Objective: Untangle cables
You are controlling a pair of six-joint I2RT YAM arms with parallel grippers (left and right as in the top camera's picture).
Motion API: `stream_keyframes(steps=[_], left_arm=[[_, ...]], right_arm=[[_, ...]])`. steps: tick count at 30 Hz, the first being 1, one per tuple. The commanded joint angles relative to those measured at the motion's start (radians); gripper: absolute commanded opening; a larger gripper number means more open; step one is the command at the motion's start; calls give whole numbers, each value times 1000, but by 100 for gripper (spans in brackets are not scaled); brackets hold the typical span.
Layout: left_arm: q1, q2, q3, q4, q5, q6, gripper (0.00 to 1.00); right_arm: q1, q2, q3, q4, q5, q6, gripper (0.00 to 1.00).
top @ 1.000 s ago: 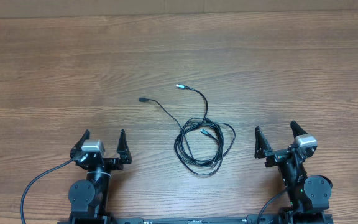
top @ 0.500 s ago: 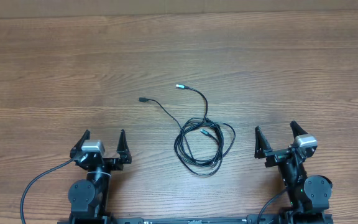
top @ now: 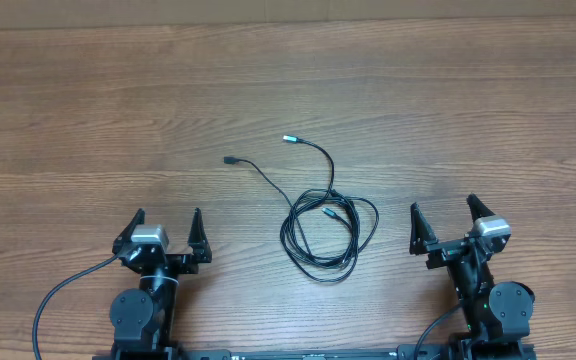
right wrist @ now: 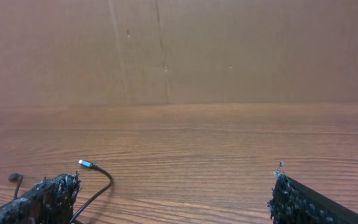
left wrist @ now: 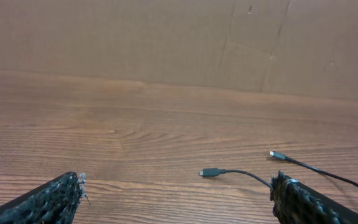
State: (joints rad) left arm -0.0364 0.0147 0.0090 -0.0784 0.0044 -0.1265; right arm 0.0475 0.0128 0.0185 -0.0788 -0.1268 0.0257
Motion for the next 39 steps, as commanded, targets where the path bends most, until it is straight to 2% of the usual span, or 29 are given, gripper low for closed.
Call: stream_keyframes(steps=[1,30,39], left_arm=[[12,-10,-3,0,7,19,100],[12,-10,-3,0,7,19,100],[11,-10,-3,-1,23,-20,100]], right_arm=[[3,-10,-11,6,-5,-1,100],[3,-10,-11,6,-5,-1,100],[3,-10,-11,6,-5,-1,100]])
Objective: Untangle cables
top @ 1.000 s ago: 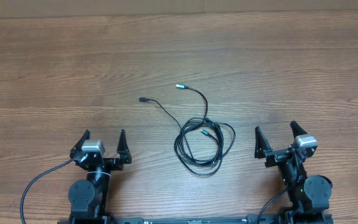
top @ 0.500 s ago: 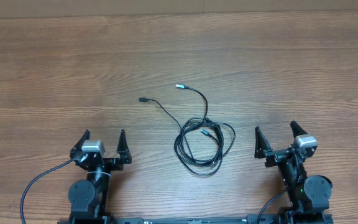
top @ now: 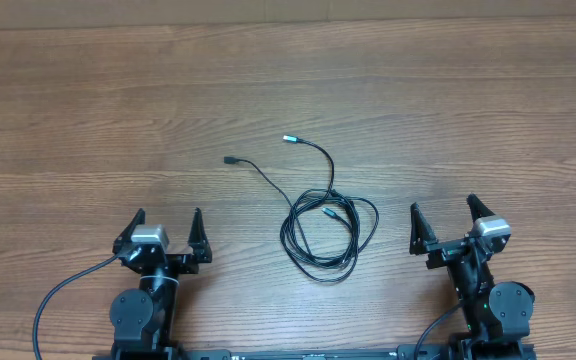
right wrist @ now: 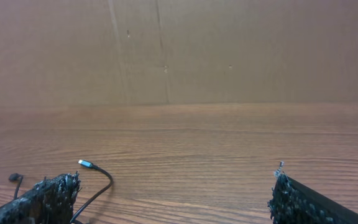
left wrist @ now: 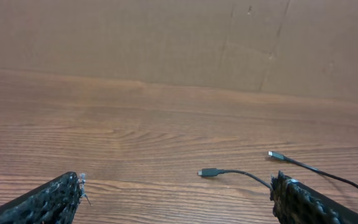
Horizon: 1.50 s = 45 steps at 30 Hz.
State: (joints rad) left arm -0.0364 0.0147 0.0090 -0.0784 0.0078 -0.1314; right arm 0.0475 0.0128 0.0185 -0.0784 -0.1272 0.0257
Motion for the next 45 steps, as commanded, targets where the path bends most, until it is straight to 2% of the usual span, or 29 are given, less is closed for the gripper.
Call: stream_keyframes(steps=[1,10,16,20,26,30,33,41,45], left_arm=[[11,-10,-3,-1,28,-14,100],[12,-10,10,-15,144,-14,100],[12,-8,23,-43,150,-14,100],[12,-8,49,-97,150,-6,100],[12,-8,183,-265,137,60,100],[12,10,249,-355,120,60,100],[12,71,290,-398,122,56,100],[12,403,462,-428,123,62,100],[12,579,581,-495,123,77,99]], right_arm=[[3,-10,-11,5,-5,-1,100],[3,-10,-11,5,-5,-1,100],[3,-10,-11,5,-5,-1,100],[3,-10,-11,5,-5,-1,100],[3,-10,-11,5,-5,-1,100],[3,-10,-11,5,-5,-1,100],[3,-10,-11,5,-5,-1,100],[3,-10,-11,6,-5,-1,100],[3,-10,-11,5,-5,-1,100]])
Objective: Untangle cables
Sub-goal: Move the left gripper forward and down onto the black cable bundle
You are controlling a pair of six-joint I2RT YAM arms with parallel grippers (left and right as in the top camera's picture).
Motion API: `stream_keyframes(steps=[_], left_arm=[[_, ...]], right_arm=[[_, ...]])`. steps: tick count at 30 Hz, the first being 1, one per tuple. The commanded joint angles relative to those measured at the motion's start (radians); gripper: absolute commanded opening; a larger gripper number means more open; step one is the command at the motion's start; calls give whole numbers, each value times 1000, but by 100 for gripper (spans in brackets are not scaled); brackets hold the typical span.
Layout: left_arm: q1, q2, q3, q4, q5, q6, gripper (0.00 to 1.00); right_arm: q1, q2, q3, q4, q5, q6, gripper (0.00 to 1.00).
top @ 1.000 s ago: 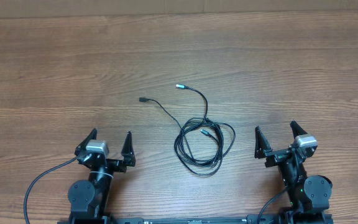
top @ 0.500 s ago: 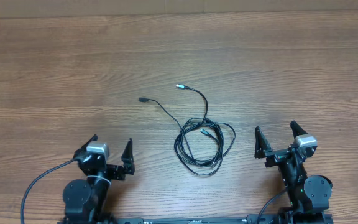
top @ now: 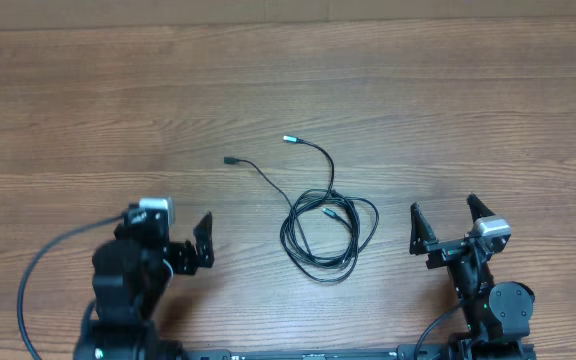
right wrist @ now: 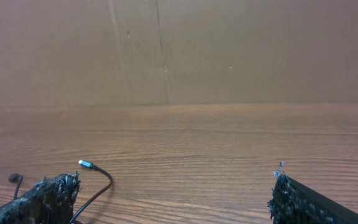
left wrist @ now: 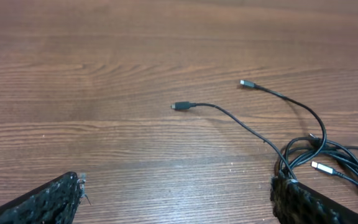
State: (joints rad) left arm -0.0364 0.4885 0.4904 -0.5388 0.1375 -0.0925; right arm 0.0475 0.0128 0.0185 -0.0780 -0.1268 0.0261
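Observation:
A tangle of thin black cables [top: 323, 235] lies coiled mid-table. Out of it run two ends: one with a black plug [top: 229, 160], one with a silver plug [top: 290, 139]; a third silver plug [top: 329, 213] lies inside the coil. My left gripper [top: 166, 225] is raised and tilted down, open and empty, left of the coil. In its wrist view the black plug [left wrist: 179, 106], the silver plug [left wrist: 246, 83] and the coil's edge [left wrist: 328, 155] show beyond the open gripper [left wrist: 176, 183]. My right gripper [top: 444, 212] rests open right of the coil, the silver plug [right wrist: 86, 164] ahead of it.
The wooden table [top: 448, 110] is backed by a brown cardboard wall [right wrist: 179, 50]. The arms' own black supply cables [top: 43, 300] hang by the front edge at both bases.
My left arm has lifted and pitched down: its wrist view now looks onto the table and the coil instead of toward the back wall. The cables and right arm are unchanged.
At both earlier moments the two arms sat low at the front edge, grippers open, with the tangle untouched between them. By now only the left arm has risen and tipped toward the cables; nothing is gripped.

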Motion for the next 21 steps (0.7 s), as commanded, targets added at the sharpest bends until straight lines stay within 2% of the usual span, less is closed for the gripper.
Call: stream_keyframes(steps=[1,10,21], left_arm=[[12,146,128,-51,-7,39,99],[11,430,290,-142,-7,41,100],[11,533,293,-142,-7,41,100]], right_arm=[[3,-10,-11,5,-5,-1,100],[3,-10,-11,5,-5,-1,100],[3,-10,-11,5,-5,-1,100]])
